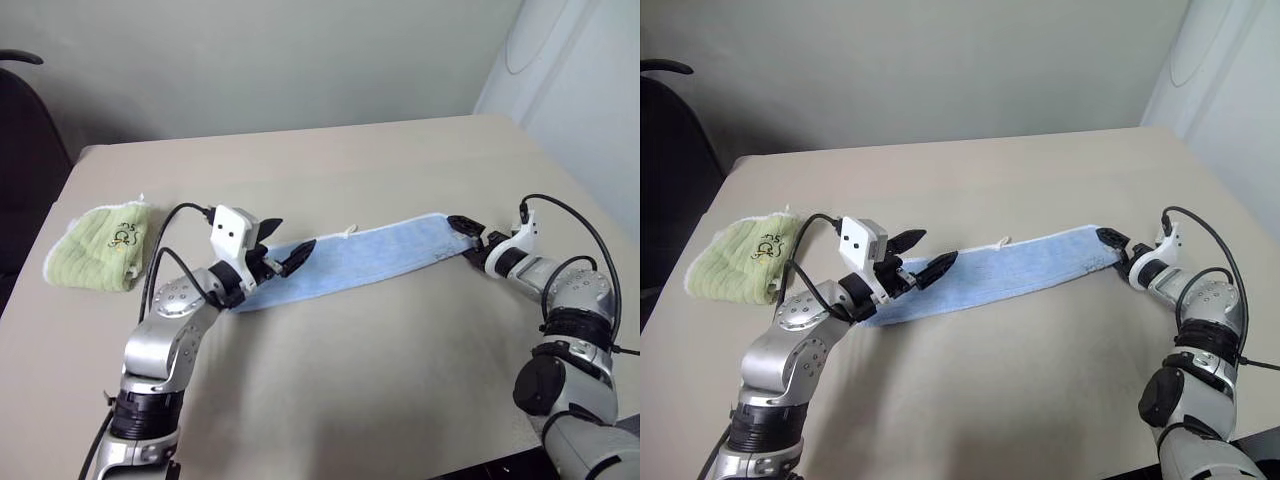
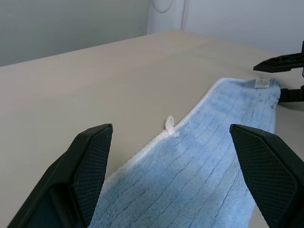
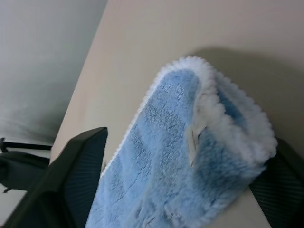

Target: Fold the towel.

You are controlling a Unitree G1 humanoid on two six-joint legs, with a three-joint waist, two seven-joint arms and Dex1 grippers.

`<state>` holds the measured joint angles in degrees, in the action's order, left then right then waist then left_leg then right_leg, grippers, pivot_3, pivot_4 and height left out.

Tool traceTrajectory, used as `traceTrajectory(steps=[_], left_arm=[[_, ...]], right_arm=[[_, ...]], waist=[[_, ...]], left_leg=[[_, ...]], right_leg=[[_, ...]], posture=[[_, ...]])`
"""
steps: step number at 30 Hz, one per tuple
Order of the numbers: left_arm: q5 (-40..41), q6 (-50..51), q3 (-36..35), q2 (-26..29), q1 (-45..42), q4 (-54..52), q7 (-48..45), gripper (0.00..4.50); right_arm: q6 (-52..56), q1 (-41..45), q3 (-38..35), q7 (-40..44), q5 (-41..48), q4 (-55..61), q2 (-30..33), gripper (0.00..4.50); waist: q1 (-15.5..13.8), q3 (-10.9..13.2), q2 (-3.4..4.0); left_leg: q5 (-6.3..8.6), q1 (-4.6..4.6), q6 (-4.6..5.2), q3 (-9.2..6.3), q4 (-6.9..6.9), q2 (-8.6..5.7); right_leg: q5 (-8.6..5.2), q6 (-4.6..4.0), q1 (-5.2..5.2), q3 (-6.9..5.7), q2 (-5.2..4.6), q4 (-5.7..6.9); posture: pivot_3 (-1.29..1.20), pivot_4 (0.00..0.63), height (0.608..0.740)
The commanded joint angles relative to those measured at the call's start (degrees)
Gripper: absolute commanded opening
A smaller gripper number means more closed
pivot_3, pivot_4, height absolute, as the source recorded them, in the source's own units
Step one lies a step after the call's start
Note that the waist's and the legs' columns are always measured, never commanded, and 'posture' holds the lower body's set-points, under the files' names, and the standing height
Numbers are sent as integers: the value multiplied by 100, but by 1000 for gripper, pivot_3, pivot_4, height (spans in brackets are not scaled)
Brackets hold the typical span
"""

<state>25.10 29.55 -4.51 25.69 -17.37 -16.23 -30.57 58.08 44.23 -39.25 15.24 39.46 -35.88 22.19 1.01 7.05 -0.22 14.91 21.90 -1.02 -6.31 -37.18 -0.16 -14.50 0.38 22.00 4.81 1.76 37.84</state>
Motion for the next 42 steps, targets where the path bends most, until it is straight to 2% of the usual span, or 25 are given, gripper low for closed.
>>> traceTrajectory(steps=[1, 9, 11, 18, 20, 24, 29, 31, 34, 38, 42], left_arm=[[9, -24, -58, 10, 4, -320, 61, 4317], [15, -26, -38, -6, -135, -173, 71, 4317], [-21, -45, 3, -12, -206, -118, 62, 4317], [-1, -6, -59, 49, -247, -43, 10, 4317], [-5, 2, -50, 42, -245, -46, 17, 4317], [-12, 23, -8, 7, -257, -57, 42, 4317], [-3, 45, 3, -2, -214, -84, 52, 4317], [-10, 30, 18, -15, -189, -84, 50, 4317], [-27, 16, 71, -65, -201, -73, 66, 4317], [-59, -30, 124, -147, -346, 71, 66, 4317], [-64, -36, 126, -230, -411, 110, 80, 4317]], right_arm=[[-153, -8, 3, -134, 7, -170, 14, 3237], [-442, -154, -370, -406, 186, -10, 252, 495], [-579, -163, -359, -373, 158, 13, 427, 12], [-1190, 80, -228, -70, -36, -503, 1315, 12], [-1317, 171, 45, 203, -168, -506, 1497, 12], [-1690, 58, 1204, 1312, -635, 446, 1780, 12], [-2818, -826, 3152, 2771, -1652, 2671, 2213, 12], [-3247, -1153, 3754, 3080, -2095, 3181, 2338, 12], [-3612, -1431, 4435, 3225, -2653, 3482, 2315, 12], [-3906, -1374, 5104, 3128, -3245, 3256, 1910, 12], [-4036, -1268, 5311, 3070, -3564, 2966, 1575, 12]], waist=[[-2, 0, 0], [-52, 0, 0], [-115, 1, 0], [-239, 12, 19], [-222, 12, 20], [-151, 15, 24], [-123, 17, 27], [-121, 16, 25], [-132, 16, 25], [-139, 16, 25], [-140, 16, 25]], left_leg=[[2, 0, 3, 1, -1, 0], [-1, 4, -5, 5, 5, 0], [2, 4, 3, 5, -1, -1], [15, 15, 29, 8, -1, -7], [-5, 17, -6, 20, 12, -4], [-8, 25, -10, 34, 19, 0], [-8, 38, -11, 38, 13, 2], [-9, 41, -13, 37, 9, 4], [-7, 41, -12, 36, 0, 5], [-4, 43, -3, 36, -16, 4], [-4, 45, -1, 36, -28, 6]], right_leg=[[0, 0, 0, 0, 0, 0], [0, 0, 2, 1, 0, -6], [3, 6, -8, 2, -2, -15], [11, 18, -3, 2, -11, -26], [10, 17, 7, 5, -10, -27], [9, 16, 26, 12, -8, -21], [9, 16, 38, 12, -4, -22], [9, 16, 34, 10, -4, -29], [13, 23, 24, 10, -4, -39], [24, 39, 18, 15, -5, -47], [26, 41, 16, 15, -5, -46]], posture=[[0, 150, 740], [0, 150, 740], [0, 150, 740], [0, 150, 740], [0, 150, 740], [0, 150, 740], [0, 150, 740], [0, 150, 740], [0, 150, 740], [0, 150, 740], [0, 150, 740]])
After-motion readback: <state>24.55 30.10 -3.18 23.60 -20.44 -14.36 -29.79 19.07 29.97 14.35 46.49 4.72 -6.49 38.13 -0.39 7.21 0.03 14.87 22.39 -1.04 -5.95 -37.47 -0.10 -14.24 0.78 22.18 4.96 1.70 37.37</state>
